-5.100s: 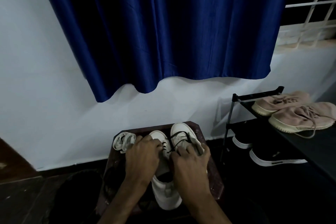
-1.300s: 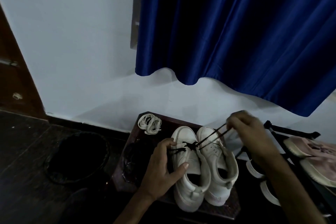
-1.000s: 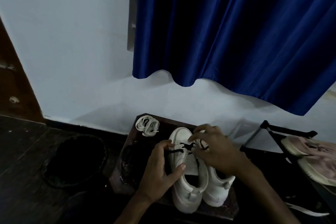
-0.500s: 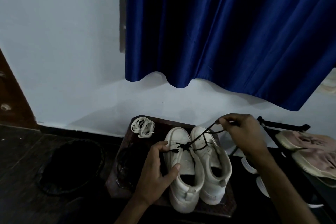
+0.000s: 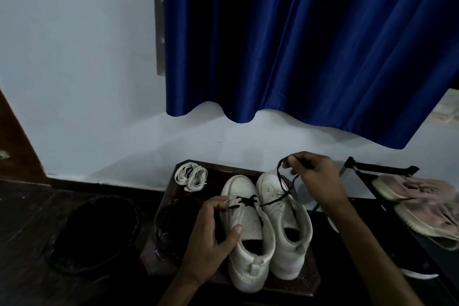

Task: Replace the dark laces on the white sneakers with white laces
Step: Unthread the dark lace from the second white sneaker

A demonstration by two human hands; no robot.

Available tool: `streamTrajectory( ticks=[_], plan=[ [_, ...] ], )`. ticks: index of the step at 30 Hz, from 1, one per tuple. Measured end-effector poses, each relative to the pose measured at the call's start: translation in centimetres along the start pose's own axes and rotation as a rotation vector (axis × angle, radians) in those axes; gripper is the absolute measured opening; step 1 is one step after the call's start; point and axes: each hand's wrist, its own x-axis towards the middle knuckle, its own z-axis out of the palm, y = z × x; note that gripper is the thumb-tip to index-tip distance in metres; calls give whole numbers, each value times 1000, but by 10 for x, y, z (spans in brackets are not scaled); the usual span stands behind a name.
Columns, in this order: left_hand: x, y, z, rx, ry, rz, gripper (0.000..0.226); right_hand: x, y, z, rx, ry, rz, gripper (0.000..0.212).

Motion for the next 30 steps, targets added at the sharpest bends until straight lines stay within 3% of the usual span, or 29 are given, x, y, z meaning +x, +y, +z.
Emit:
streamTrajectory(
  ticks=[4, 11, 15, 18, 22, 27, 30],
  plan=[
    [-1, 1, -1, -4, -5, -16, 49, -7, 10, 20, -218, -111, -83, 11],
    [0, 10, -1, 87, -7, -54, 41, -31, 36, 37, -342, -173, -217, 39],
    [8, 36, -3, 275, -24, -93, 45, -38, 41, 37, -239, -137, -215, 34],
    [22, 54, 6, 556, -35, 56, 38, -38, 38, 39, -201, -94, -221, 30],
    [42, 62, 20, 886, -197, 5, 29, -40, 44, 41, -179, -12, -233, 24],
    [54, 62, 25, 988, -213, 4, 28, -39, 44, 42, -197, -51, -232, 24],
    [60, 64, 31, 1031, -195, 16, 22, -40, 39, 40, -304, -134, -264, 35]
  ],
)
